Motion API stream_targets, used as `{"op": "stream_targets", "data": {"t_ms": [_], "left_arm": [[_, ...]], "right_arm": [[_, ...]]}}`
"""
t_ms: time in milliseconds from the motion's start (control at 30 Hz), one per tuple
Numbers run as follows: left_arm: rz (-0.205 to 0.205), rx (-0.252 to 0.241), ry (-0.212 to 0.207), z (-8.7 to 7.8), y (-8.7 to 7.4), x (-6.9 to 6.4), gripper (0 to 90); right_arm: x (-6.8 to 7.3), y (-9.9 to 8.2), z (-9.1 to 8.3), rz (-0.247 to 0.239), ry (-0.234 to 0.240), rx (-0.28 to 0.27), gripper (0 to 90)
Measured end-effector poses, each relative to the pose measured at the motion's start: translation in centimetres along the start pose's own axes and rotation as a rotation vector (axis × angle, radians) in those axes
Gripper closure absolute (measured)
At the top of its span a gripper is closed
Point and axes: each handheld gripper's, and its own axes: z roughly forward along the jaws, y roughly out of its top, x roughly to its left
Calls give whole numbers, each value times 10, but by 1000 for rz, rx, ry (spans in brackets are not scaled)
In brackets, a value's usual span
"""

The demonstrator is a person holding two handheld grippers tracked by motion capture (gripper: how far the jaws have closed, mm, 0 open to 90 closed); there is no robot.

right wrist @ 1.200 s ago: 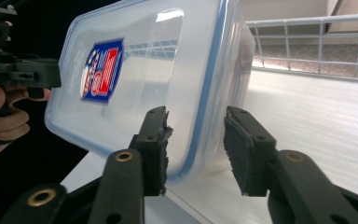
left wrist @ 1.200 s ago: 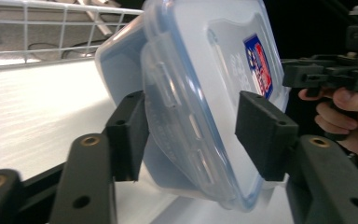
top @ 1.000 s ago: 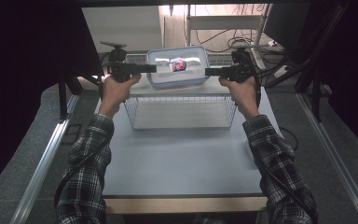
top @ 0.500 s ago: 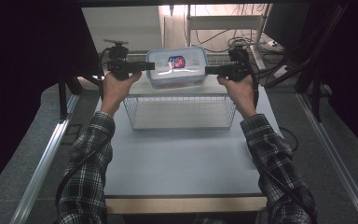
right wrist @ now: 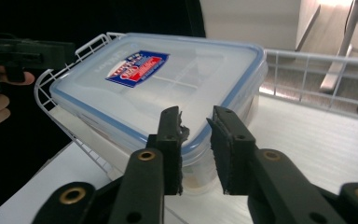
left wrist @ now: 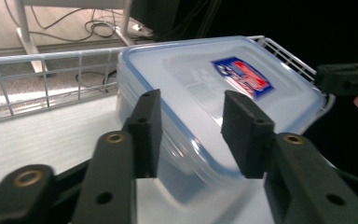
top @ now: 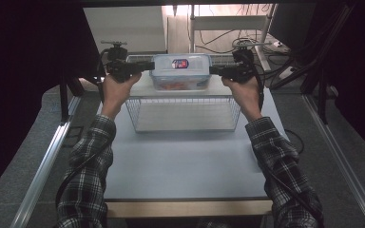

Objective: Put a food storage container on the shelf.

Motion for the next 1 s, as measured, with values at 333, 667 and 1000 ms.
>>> {"op": "stream_targets", "data": {"t_ms": [333,667,1000], "left_arm": [[141,13,-8,-18,-36,-26,530],[241,41,12,-21,-77,-44,334],[271,49,19,-28,-112,-56,198]], "right_arm": [[8,-18,-18,-85,31,-27,804],[11,-50,-32,-118,35,-33,606],[23,-78,-41,-165,47,4,361]]}}
